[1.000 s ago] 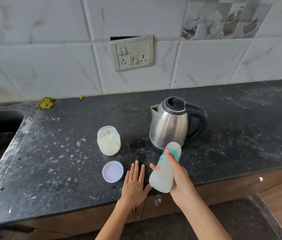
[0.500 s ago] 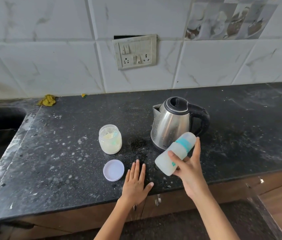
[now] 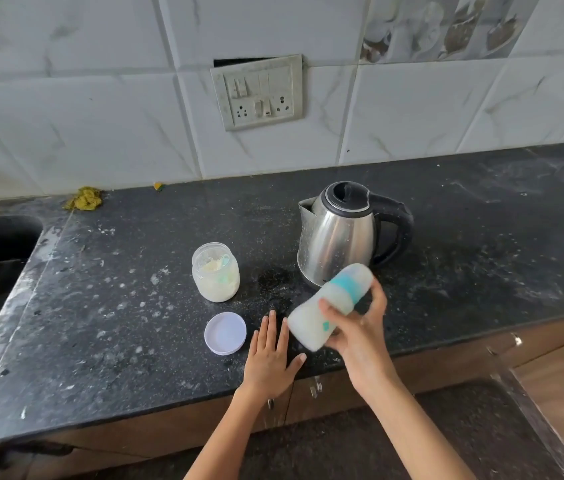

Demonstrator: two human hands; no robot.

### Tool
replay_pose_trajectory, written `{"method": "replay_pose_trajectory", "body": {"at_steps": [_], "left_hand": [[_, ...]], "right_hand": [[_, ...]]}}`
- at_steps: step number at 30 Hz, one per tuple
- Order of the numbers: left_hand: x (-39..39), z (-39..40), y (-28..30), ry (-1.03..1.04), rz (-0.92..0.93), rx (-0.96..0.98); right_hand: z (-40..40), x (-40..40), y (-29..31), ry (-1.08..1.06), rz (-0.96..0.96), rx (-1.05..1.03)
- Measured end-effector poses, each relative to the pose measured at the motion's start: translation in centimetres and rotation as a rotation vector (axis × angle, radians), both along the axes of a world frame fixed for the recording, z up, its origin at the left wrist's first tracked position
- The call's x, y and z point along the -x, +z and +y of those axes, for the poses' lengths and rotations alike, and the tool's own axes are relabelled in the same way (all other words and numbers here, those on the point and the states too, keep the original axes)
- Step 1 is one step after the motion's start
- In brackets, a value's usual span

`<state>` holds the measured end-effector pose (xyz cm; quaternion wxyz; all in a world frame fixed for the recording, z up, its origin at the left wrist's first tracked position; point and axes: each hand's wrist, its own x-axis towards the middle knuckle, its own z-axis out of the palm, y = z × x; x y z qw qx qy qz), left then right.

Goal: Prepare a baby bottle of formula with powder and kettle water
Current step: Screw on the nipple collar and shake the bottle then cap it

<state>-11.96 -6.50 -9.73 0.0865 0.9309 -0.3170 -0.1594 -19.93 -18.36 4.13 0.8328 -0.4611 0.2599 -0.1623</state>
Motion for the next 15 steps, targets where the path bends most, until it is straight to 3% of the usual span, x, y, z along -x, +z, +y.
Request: {"method": "replay_pose_trajectory", "body": {"at_steps": [2,6,10,13,15], "left_hand": [[0.0,-0.1,0.1,-0.011,0.036,-0.034],[0.0,-0.1,0.8,0.021,0.013,0.002],[0.2,0.1,0.4,0.018,0.026,-0.013],[0.3,-0.1,1.2,0.001,0.005,-0.016],[0.0,-0.1,0.6,-0.004,-0.022,0.000]], "right_hand": [[-0.3,-0.2,0.0,-0.066,-0.011,-0.047],[1.7,0.9,-0.2,0.150,0.031,0.033],[-0.1,0.0,-0.7,-0.056,0.016,-0.032],[1.2,1.1,-0.4,0.177,0.051,0.067],[0.9,0.9,-0.5,0.116,0.037,0.054]]}}
